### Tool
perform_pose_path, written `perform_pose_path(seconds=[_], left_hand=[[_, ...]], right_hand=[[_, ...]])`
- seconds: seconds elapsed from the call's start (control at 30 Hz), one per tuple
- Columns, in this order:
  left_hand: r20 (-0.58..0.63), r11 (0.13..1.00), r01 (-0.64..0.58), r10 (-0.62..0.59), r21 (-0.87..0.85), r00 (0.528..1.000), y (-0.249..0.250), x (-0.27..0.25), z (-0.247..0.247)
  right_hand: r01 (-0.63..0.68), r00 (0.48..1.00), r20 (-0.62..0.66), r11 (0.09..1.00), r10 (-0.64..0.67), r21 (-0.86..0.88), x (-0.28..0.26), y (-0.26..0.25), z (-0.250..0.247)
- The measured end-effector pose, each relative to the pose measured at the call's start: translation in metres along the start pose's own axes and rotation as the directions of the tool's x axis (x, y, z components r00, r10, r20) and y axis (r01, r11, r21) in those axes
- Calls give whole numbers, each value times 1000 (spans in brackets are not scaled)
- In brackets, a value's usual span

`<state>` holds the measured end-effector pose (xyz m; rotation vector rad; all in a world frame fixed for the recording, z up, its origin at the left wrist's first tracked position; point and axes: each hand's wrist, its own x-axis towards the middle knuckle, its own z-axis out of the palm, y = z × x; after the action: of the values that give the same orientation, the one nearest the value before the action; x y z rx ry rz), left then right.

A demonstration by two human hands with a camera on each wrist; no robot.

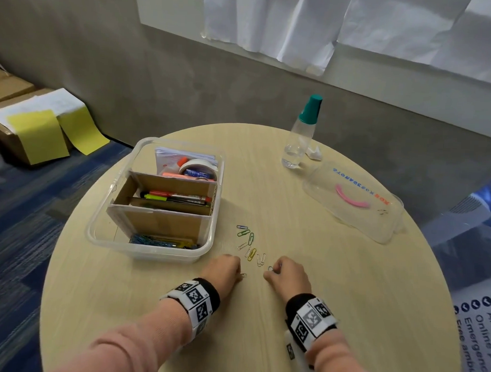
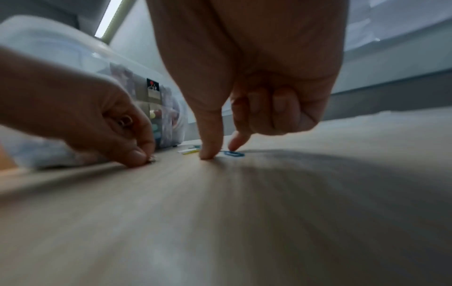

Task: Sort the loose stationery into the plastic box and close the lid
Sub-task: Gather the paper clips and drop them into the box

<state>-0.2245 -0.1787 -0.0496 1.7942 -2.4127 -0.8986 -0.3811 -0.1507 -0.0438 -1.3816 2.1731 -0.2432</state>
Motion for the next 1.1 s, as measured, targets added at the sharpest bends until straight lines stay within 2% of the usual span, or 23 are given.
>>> perform_pose_path(seconds=[0.13,0.27,0.33,0.4,0.43,0.47,0.5,0.53,0.57,0.6,0.63,0.67,0.7,0.77,0.8,0.9,1.0,1.1], left_hand=[[44,987,-41,34,157,998,2,1,0],[108,990,-6,-10,143,994,4,0,-2],[102,999,35,-37,23,994,4,-3,-5],[60,970,49,-35,-238,998,3,-5,-10],[52,909,54,-35,-413,998,2,-7,-14],[68,796,76,-44,-600,997,2,-8,-19],[102,633,117,-61,-765,993,1,-10,-24],[147,442,165,-75,-882,986,2,-11,-28],[184,266,200,-84,-943,979,1,-13,-31],[205,151,217,-92,-964,974,1,-13,-34],[213,109,224,-106,-968,971,1,-13,-34],[212,129,228,-128,-965,969,1,-12,-33],[200,201,229,-157,-952,967,2,-12,-31],[144,418,218,-200,-882,969,2,-9,-25],[112,514,203,-204,-833,973,1,-6,-21],[51,675,176,-201,-716,978,1,-3,-9],[-1,874,157,-177,-460,984,-2,-4,0],[-51,947,99,-120,-306,991,-5,-5,5]], right_hand=[[-5,999,37,999,4,34,2,-5,3],[-14,992,125,997,5,77,0,-4,-4],[-17,986,168,997,3,81,-1,0,-8],[11,972,231,996,-31,87,-4,2,-13],[10,964,262,988,-50,155,-5,2,-15],[-29,956,287,957,-57,290,-7,2,-17],[-106,950,307,874,-51,474,-9,4,-18],[-193,944,326,725,-47,661,-11,6,-19],[-258,936,345,537,-67,803,-14,8,-21],[-297,929,353,348,-110,889,-18,10,-23],[-314,926,343,182,-157,932,-22,12,-24],[-313,929,317,54,-191,948,-25,14,-23],[-299,937,286,-37,-201,953,-28,15,-21],[-271,955,246,-143,-168,952,-32,16,-13],[-265,961,245,-167,-130,950,-33,17,-10],[-273,960,279,-176,10,946,-29,21,3],[-302,932,331,-190,146,934,-23,31,10],[-328,917,350,-140,189,934,-19,33,12]])
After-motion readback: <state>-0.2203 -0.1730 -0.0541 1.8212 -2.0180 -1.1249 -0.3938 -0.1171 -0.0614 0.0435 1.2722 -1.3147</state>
